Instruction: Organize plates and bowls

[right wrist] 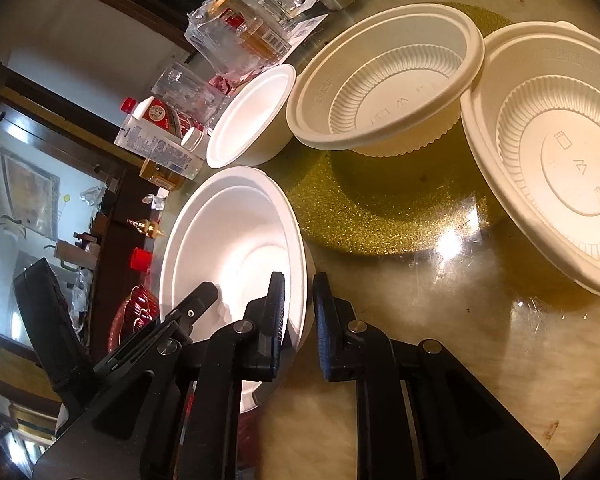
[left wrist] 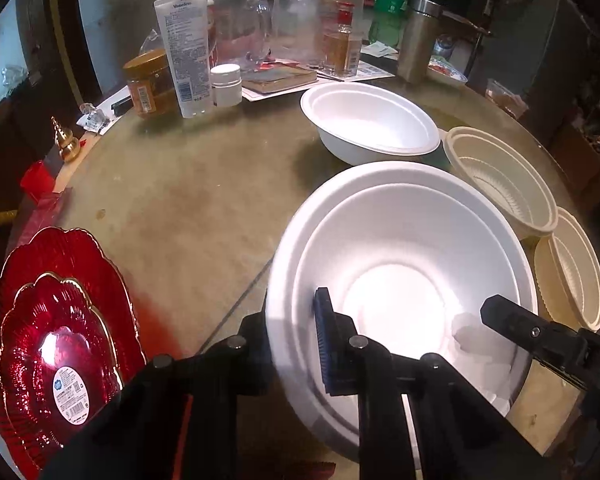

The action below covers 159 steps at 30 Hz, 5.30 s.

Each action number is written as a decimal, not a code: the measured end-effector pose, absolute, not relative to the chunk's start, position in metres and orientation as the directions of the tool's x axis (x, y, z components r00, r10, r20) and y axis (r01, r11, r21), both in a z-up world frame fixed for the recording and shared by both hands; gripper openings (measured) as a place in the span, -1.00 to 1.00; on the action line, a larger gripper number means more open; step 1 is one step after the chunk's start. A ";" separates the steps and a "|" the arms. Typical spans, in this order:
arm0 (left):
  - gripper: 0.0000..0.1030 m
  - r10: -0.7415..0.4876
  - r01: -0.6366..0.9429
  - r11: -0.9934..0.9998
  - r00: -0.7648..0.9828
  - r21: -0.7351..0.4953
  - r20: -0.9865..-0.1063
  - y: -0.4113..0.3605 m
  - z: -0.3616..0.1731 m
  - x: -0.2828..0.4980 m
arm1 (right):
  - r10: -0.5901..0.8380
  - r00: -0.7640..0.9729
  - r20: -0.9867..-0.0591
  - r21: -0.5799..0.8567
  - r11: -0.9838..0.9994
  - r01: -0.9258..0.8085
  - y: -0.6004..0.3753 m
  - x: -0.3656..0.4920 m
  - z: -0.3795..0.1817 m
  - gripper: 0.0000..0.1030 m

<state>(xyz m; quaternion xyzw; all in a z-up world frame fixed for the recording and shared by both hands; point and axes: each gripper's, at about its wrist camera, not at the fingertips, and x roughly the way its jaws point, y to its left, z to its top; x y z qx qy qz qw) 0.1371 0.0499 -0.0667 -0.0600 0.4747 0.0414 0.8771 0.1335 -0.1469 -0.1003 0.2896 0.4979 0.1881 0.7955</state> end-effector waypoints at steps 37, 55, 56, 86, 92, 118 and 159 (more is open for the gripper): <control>-0.75 0.031 -0.117 0.991 0.636 -0.056 -0.771 0.053 -0.039 0.104 | 0.594 0.495 -0.634 0.625 0.771 -0.123 -0.136 0.125 -0.081 -0.78; -0.75 0.053 -0.175 0.979 0.713 -0.105 -0.699 0.087 -0.015 0.062 | 0.607 0.508 -0.612 0.575 0.782 -0.242 -0.100 0.103 -0.046 -0.77; -0.75 0.060 -0.183 0.977 0.719 -0.105 -0.693 0.091 -0.012 0.059 | 0.609 0.506 -0.611 0.568 0.782 -0.257 -0.095 0.101 -0.042 -0.77; -0.75 0.267 -0.471 0.871 0.690 -0.138 -0.672 0.210 -0.015 0.007 | 0.686 0.326 -0.650 0.473 0.702 -0.532 0.061 0.093 -0.025 -0.77; -0.75 0.276 -0.486 0.865 0.670 -0.126 -0.689 0.214 -0.022 0.006 | 0.688 0.296 -0.663 0.480 0.694 -0.537 0.070 0.095 -0.035 -0.77; -0.74 0.288 -0.496 0.864 0.619 -0.080 -0.731 0.216 -0.039 0.005 | 0.671 0.252 -0.698 0.482 0.700 -0.528 0.077 0.098 -0.054 -0.78; -0.71 0.299 -0.516 0.856 0.545 -0.033 -0.784 0.221 -0.064 0.007 | 0.614 0.163 -0.773 0.461 0.719 -0.520 0.095 0.100 -0.084 -0.77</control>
